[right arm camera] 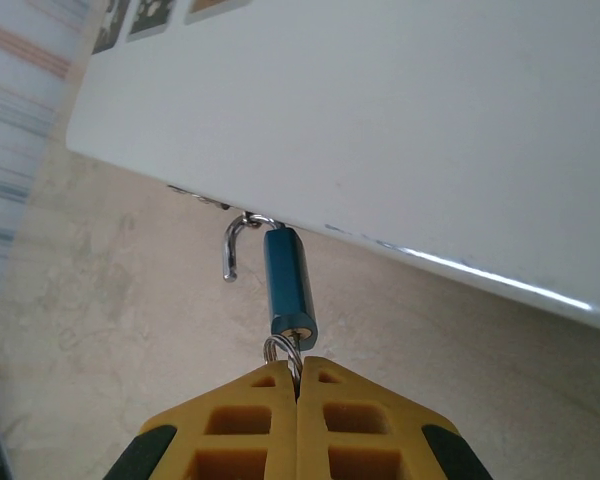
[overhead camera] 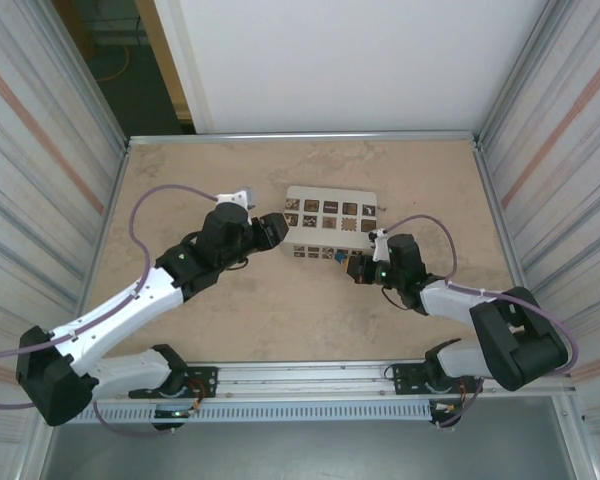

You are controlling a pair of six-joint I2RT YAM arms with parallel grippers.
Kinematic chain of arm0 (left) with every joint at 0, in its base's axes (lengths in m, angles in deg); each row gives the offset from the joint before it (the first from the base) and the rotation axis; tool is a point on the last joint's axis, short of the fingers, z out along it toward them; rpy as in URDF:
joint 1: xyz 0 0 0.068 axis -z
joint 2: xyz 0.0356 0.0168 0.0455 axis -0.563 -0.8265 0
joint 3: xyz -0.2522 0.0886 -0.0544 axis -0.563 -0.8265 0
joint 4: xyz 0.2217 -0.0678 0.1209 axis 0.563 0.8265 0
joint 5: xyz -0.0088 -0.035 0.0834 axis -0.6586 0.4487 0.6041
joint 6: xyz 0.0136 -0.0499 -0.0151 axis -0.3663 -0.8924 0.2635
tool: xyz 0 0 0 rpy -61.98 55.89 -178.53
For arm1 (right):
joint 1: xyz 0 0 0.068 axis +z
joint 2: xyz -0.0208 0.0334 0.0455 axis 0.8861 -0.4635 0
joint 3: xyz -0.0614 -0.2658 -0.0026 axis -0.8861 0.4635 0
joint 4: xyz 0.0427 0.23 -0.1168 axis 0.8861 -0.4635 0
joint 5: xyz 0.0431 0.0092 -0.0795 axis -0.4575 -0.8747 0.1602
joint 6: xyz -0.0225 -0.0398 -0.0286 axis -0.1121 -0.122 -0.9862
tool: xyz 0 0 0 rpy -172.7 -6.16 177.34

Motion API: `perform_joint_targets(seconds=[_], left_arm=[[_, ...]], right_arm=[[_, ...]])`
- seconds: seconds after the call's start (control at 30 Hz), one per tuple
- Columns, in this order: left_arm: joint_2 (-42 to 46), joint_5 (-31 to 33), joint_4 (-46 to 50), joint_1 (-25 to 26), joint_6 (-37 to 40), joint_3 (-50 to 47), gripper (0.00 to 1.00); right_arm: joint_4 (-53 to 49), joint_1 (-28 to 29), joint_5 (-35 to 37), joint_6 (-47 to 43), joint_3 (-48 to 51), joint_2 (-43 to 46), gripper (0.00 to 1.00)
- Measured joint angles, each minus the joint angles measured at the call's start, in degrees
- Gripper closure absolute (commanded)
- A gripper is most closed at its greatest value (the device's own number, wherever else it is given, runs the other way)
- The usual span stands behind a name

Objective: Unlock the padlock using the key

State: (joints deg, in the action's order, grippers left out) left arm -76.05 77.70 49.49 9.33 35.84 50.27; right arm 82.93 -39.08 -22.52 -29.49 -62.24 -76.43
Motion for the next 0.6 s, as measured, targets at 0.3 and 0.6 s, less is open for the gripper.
perform_joint_targets(seconds=[0.3, 0.6], left_arm=[[-3.0, -0.7, 2.0, -2.9, 7.2, 0.8, 0.35], [-14.3, -18.7, 2.8, -15.6, 11.7, 4.9, 0.32]], right_arm=[[1.6, -0.6, -2.3, 2.4, -0.4, -5.3, 1.00], [0.1, -1.0, -0.6, 3.0, -0.4, -5.4, 0.71]])
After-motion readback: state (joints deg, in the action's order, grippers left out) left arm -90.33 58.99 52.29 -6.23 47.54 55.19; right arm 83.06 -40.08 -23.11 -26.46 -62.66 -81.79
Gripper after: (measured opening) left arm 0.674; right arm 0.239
